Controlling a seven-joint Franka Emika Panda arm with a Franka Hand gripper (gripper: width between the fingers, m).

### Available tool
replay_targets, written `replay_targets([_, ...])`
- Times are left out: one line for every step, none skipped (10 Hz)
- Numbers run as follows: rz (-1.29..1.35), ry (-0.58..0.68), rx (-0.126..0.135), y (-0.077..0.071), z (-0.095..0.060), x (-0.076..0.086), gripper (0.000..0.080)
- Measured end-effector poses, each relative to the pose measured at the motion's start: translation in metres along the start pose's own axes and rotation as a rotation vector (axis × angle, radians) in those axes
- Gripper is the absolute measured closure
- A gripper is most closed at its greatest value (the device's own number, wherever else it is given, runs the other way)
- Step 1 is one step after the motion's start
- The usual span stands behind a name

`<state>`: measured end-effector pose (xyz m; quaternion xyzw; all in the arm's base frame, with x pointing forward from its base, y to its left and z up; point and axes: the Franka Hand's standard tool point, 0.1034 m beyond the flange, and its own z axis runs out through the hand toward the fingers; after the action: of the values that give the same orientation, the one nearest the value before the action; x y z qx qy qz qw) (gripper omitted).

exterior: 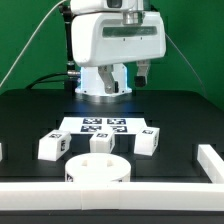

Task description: Assemble stool

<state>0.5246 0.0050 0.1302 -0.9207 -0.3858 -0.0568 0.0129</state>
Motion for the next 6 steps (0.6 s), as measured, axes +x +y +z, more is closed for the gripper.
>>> replay_targets([0.001,0.014,-0.009,0.000,0.001,-0.001,0.0150])
replay_targets([0.001,0.014,-0.009,0.000,0.001,-0.001,0.0150])
replay_targets([0.000,0.014,-0.009,0.000,0.001,-0.001,0.0150])
replay_targets([0.000,0.013,-0.009,0.000,0.001,-0.002,0.0150])
replay_targets([-0.062,0.001,-0.002,0.003,0.003,-0.004,0.0150])
replay_targets([-0.130,-0.017,0.008,0.014,0.007,-0.005,0.0150])
